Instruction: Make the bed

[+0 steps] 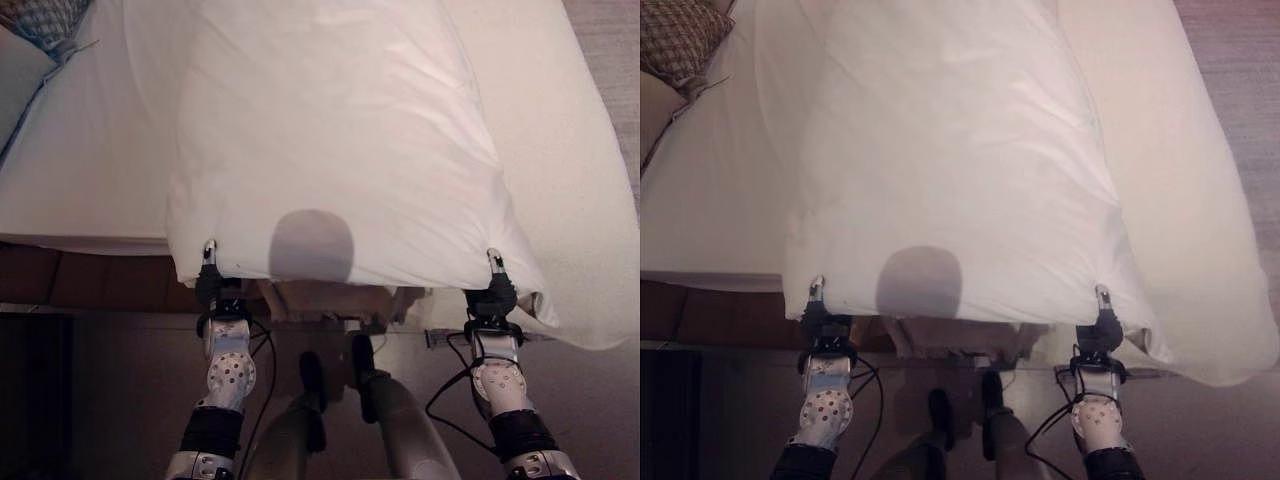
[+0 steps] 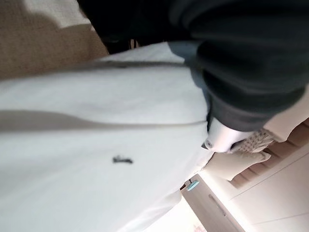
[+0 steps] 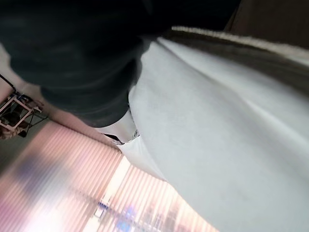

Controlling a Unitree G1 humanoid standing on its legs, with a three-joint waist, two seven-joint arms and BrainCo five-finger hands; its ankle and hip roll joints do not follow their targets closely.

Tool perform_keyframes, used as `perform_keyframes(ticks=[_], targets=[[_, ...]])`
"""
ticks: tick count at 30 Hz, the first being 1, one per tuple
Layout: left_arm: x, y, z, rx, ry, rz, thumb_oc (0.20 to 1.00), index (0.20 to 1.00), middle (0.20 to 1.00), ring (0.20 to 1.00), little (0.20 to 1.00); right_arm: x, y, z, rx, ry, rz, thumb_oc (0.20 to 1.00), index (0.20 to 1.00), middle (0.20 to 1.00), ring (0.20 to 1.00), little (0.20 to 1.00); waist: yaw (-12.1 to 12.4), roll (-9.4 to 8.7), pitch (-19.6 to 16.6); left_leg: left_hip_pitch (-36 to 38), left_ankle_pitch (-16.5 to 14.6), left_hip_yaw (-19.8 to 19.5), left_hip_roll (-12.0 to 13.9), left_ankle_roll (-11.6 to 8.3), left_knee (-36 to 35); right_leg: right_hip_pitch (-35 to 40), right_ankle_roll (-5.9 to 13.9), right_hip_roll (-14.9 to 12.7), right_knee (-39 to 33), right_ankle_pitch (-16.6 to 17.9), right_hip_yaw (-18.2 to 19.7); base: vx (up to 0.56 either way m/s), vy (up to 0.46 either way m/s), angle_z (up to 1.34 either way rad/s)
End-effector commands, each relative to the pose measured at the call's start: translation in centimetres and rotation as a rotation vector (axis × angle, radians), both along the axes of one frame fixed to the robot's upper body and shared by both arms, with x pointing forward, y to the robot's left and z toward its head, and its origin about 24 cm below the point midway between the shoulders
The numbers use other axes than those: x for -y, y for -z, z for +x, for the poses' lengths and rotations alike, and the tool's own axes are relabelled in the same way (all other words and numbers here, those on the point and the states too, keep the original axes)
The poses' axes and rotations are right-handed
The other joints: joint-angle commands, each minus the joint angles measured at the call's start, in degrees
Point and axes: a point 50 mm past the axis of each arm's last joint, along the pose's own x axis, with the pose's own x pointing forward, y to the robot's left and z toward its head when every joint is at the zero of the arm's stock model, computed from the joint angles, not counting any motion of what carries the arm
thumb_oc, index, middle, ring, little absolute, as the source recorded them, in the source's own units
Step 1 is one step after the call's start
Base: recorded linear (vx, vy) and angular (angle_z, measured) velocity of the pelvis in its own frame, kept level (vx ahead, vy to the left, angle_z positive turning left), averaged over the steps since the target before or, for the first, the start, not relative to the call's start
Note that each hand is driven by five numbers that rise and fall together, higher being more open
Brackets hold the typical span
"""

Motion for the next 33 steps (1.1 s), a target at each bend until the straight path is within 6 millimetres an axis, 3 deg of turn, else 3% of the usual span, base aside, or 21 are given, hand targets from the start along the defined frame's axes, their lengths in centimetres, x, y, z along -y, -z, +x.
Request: perform_keyframes(ticks=[1,2,3,4,5,7,10,11,13,15,16,18,19,20,21,22,24,26,28,33], targets=[[-2.1,-3.3,-0.6,0.167,-0.098,0.075,0.2,0.2,0.2,0.2,0.2,4.7,-1.9,-1.8,0.08,0.175,-0.09,0.2,0.2,0.2,0.2,0.2,-2.11,-0.21,-2.15,-3.84,-2.36,-2.49,-0.05,-1.46,5.3,3.14,6.75,0.89,-7.3,2.44,1.22,0.04,0.041,-0.04],[-2.5,-3.7,-0.9,0.176,-0.119,0.092,0.2,0.2,0.2,0.2,0.2,4.6,-1.8,-1.7,0.073,0.169,-0.084,0.2,0.2,0.2,0.2,0.2,-1.37,-1.41,-2.27,-4.42,0.61,-7.25,3.74,-2.03,2.35,3.22,6.77,0.44,-6.64,1.81,2.53,0.03,0.048,0.06],[-2.5,-3.7,-0.9,0.176,-0.119,0.092,0.2,0.2,0.2,0.2,0.2,4.6,-1.8,-1.7,0.073,0.169,-0.084,0.2,0.2,0.2,0.2,0.2,-1.39,-1.42,-2.34,-4.47,0.69,-7.26,3.72,-2.03,2.26,3.15,6.77,0.43,-6.66,1.84,2.52,0.06,0.166,0.14],[-2.9,-4.0,-1.2,0.186,-0.145,0.091,0.2,0.2,0.2,0.2,0.2,4.3,-1.6,-1.6,0.069,0.164,-0.074,0.2,0.2,0.2,0.2,0.2,-1.05,-1.79,-2.13,-4.92,5.4,-10.5,8.71,-2.81,-1.94,2.35,6.51,0.46,-4.62,0.9,3.76,0.03,0.204,0.07],[-3.1,-4.2,-1.4,0.192,-0.155,0.109,0.2,0.2,0.2,0.2,0.2,4.4,-1.6,-1.6,0.068,0.163,-0.078,0.2,0.2,0.2,0.2,0.2,-1.17,-1.88,-2.19,-4.4,7.96,-9.95,11.62,-3.58,-5.57,1.89,6.57,-0.23,-3.57,0.22,3.81,0.06,0.322,-0.04],[-3.0,-4.6,-1.2,0.203,-0.151,0.115,0.2,0.2,0.2,0.2,0.2,4.4,-1.5,-1.5,0.056,0.168,-0.088,0.2,0.2,0.2,0.2,0.2,-1.15,-1.33,-2.22,-1.91,10.23,-6.78,15.37,-4.8,-10.49,1.94,7.54,-1.7,-2.42,-0.75,4.01,0.07,0.404,-0.14],[-2.2,-5.4,-0.8,0.264,-0.111,0.071,0.2,0.2,0.2,0.2,0.2,3.6,-2.0,-1.3,0.077,0.154,-0.083,0.2,0.2,0.2,0.2,0.2,-1.47,-0.3,-1.85,-1.53,8.29,-3.7,14.49,-5.79,-7.96,1.81,10.08,-4.39,-2.95,1.15,4.09,0.05,0.616,-0.04],[-2.0,-5.7,-0.6,0.283,-0.07,0.122,0.2,0.2,0.2,0.2,0.2,3.8,-2.3,-1.1,0.086,0.158,-0.077,0.2,0.2,0.2,0.2,0.2,-2.18,-0.45,-1.76,-2.85,3.32,-1.78,10.91,-5.1,-1.39,4.58,13.07,-10.6,-7.53,5.35,4.08,0.04,0.697,0.08],[-1.8,-5.4,-0.6,0.281,-0.05,0.125,0.2,0.2,0.2,0.2,0.2,3.8,-2.4,-1.2,0.091,0.155,-0.079,0.2,0.2,0.2,0.2,0.2,-2.41,-0.71,-1.77,-4.31,2.77,-1.52,9.43,-4.83,1.76,5.47,13.31,-12.31,-9.58,7.91,4.83,0.06,0.585,0.52],[-1.8,-4.8,-0.8,0.26,-0.023,0.134,0.2,0.2,0.2,0.2,0.2,3.9,-2.6,-1.3,0.106,0.148,-0.076,0.2,0.2,0.2,0.2,0.2,-2.53,-0.5,-1.78,-6.13,-1.27,-0.62,5.6,-2.44,5.86,6.36,13.65,-17.51,-15.35,15.02,5.19,0.08,0.695,0.54],[-2.0,-4.7,-1.0,0.254,-0.027,0.136,0.2,0.2,0.2,0.2,0.2,3.5,-2.8,-1.0,0.11,0.137,-0.079,0.2,0.2,0.2,0.2,0.2,-1.83,-0.38,-1.8,-5.79,-2.41,0.99,5.28,-1.79,6.44,6.58,13.11,-18.46,-17.66,16.19,2.55,0.05,0.433,-0.06],[-2.0,-4.7,-1.0,0.254,-0.027,0.136,0.2,0.2,0.2,0.2,0.2,3.5,-2.8,-1.0,0.11,0.136,-0.078,0.2,0.2,0.2,0.2,0.2,-1.8,-0.49,-1.93,-5.99,-2.18,1.1,5.18,-1.72,6.35,6.42,13.14,-18.56,-17.93,16.53,2.66,0.0,0.379,-0.48],[-2.2,-4.4,-1.1,0.231,-0.038,0.148,0.2,0.2,0.2,0.2,0.2,2.8,-2.8,-0.7,0.126,0.123,-0.046,0.2,0.2,0.2,0.2,0.2,-1.55,0.38,-2.03,-3.97,-1.52,3.05,3.01,-0.65,3.01,6.21,11.22,-13.16,-13.85,8.76,-0.5,-0.01,0.656,-0.66],[-2.0,-4.2,-1.0,0.216,-0.033,0.147,0.2,0.2,0.2,0.2,0.2,2.7,-2.5,-0.7,0.117,0.125,-0.033,0.2,0.2,0.2,0.2,0.2,-1.98,0.54,-1.96,-2.85,-1.04,3.24,1.94,-0.51,1.75,5.64,10.53,-9.29,-12.26,6.17,0.24,-0.02,0.84,-0.5],[-1.7,-3.8,-1.0,0.197,-0.02,0.144,0.2,0.2,0.2,0.2,0.2,2.6,-1.7,-1.1,0.096,0.128,-0.016,0.2,0.2,0.2,0.2,0.2,-2.5,0.1,-2.22,-0.62,0.29,4.28,-0.19,-0.83,-2.13,5.2,9.05,-2.26,-8.99,3.01,0.02,-0.01,0.316,-0.27],[-1.7,-3.8,-1.0,0.196,-0.02,0.145,0.2,0.2,0.2,0.2,0.2,2.6,-1.7,-1.1,0.096,0.128,-0.015,0.2,0.2,0.2,0.2,0.2,-2.48,0.04,-2.27,-0.6,0.56,4.33,-0.23,-0.83,-2.38,5.09,9.02,-2.28,-9.0,3.14,0.06,-0.02,0.243,-0.16],[-1.4,-3.7,-1.1,0.189,-0.004,0.155,0.2,0.2,0.2,0.2,0.2,2.9,-1.2,-1.5,0.084,0.138,-0.017,0.2,0.2,0.2,0.2,0.2,-2.92,-0.06,-2.67,0.35,2.04,4.21,-2.01,-1.03,-4.67,4.92,8.02,2.14,-7.32,1.95,1.03,-0.02,0.138,0.08],[-0.9,-3.6,-1.1,0.184,0.013,0.152,0.2,0.2,0.2,0.2,0.2,3.3,-1.2,-1.9,0.086,0.134,-0.043,0.2,0.2,0.2,0.2,0.2,-3.35,0.33,-3.22,0.13,2.74,4.24,-3.27,-0.63,-5.39,5.67,6.49,4.47,-5.92,0.31,1.86,-0.04,0.113,0.25],[-0.6,-3.7,-1.1,0.188,0.018,0.142,0.2,0.2,0.2,0.2,0.2,3.4,-1.4,-1.9,0.099,0.136,-0.045,0.2,0.2,0.2,0.2,0.2,-3.34,0.81,-3.04,-0.21,2.74,4.34,-3.53,-0.65,-4.9,4.72,6.31,4.57,-4.89,0.28,2.68,-0.05,0.04,-0.18],[0.2,-2.8,-1.2,0.154,0.023,0.082,0.2,0.2,0.2,0.2,0.2,4.2,-1.6,-2.0,0.101,0.163,-0.043,0.2,0.2,0.2,0.2,0.2,-3.07,3.47,-3.85,-0.88,3.31,5.68,-2.96,-0.83,-5.7,6.0,7.24,3.64,-10.1,1.91,3.53,-0.05,-0.033,-0.08]])
